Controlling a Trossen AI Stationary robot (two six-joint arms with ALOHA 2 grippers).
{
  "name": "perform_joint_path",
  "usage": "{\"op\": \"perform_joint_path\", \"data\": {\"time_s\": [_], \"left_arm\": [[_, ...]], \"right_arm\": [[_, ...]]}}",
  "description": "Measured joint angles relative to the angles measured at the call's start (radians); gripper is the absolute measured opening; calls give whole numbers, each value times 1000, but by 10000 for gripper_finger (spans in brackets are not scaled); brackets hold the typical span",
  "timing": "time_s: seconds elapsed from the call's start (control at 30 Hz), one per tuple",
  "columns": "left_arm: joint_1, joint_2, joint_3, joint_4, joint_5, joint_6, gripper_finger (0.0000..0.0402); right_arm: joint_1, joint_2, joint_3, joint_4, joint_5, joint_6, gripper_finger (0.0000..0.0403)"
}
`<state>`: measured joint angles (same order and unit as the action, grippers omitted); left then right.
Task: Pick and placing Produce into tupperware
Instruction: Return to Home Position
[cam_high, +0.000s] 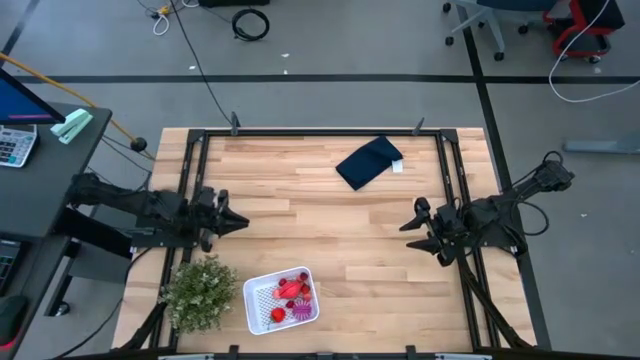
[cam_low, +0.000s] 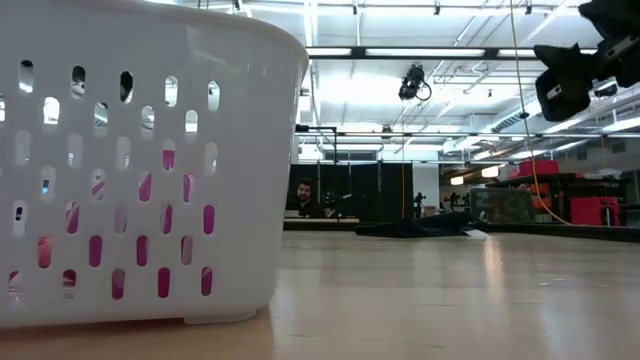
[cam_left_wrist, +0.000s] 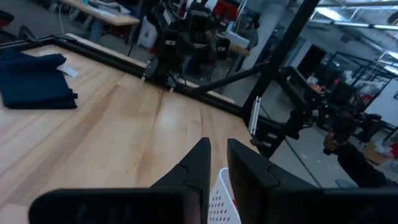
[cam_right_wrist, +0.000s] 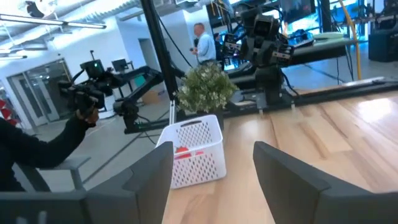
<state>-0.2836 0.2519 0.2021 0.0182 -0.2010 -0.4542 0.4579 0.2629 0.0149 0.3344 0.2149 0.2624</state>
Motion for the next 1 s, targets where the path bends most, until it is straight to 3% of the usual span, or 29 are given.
{"op": "perform_joint_path", "data": {"time_s": [0.2,0.87,1.0], "left_arm": [[1,0,-94,151,0,26,52],[0,2,-96,152,-16,78,56],[0,3,-96,50,-15,28,53]], "right_arm": [[-18,-8,1,12,0,-18,232],[-70,-115,1,-77,-14,-28,232],[-70,-107,1,-106,-15,20,232]]}}
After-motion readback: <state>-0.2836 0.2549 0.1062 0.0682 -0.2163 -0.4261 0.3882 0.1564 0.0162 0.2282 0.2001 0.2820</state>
